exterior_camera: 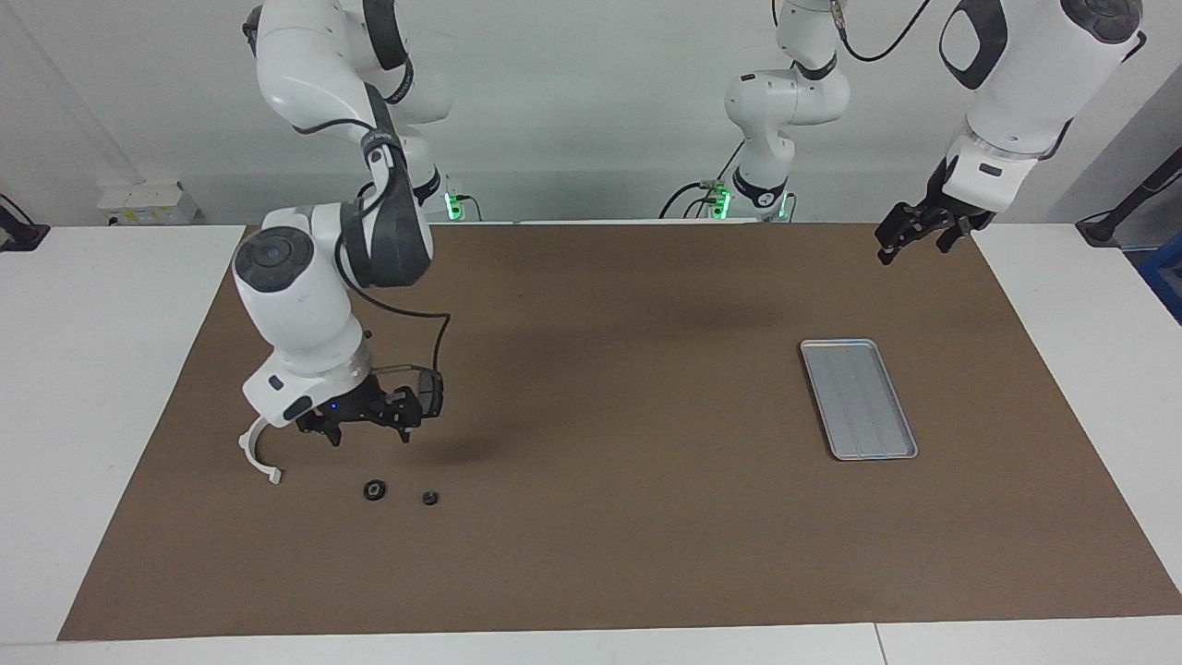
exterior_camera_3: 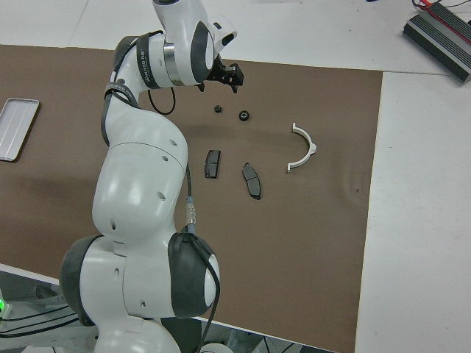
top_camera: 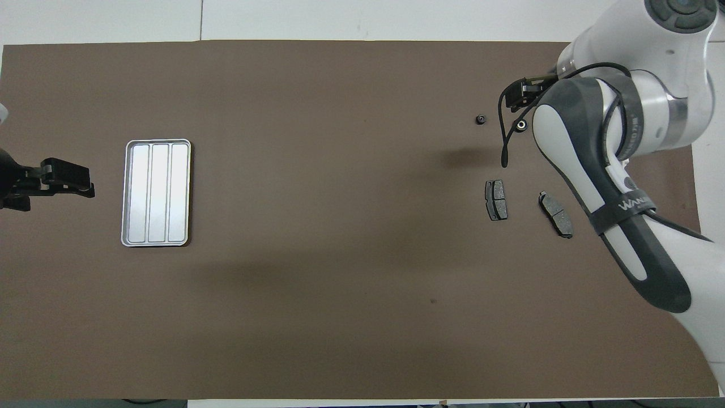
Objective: Place bearing gear from tray to pile
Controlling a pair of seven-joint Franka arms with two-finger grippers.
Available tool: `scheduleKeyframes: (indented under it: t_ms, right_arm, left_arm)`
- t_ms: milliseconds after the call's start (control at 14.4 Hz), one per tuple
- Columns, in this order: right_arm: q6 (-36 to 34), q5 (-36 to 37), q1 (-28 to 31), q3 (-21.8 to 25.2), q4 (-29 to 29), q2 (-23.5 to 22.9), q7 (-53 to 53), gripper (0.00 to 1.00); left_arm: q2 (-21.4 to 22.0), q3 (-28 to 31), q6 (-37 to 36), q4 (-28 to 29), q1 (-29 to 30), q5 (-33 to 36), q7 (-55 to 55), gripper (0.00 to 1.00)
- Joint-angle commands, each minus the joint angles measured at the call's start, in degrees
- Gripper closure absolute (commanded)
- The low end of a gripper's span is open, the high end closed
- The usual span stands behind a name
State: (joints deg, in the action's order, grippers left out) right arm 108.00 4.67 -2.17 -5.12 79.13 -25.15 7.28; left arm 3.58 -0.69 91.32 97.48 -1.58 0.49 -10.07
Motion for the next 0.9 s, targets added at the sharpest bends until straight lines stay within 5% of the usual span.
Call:
scheduleKeyframes:
  t_ms: [0, 278, 833]
  right_arm:
    - [-4.18, -1.33, 0.94, -0.33, 3.74, 7.2, -1.75, 0.0]
    - [-5.34, -3.86, 1.29, -0.24, 12.78, 18.71, -3.93, 0.0]
    - [-18.34, -4.76, 1.29, 4.06, 16.23, 30.95, -8.25, 0.0]
  left_arm:
    - [0.55, -0.28, -0.44, 0.17, 0.44, -0.31, 0.4, 0.0]
    - [0.55, -0.28, -0.44, 0.17, 0.44, -0.31, 0.4, 0.0]
    - [0.55, -0.28, -0.45, 0.25, 0.44, -0.31, 0.4, 0.0]
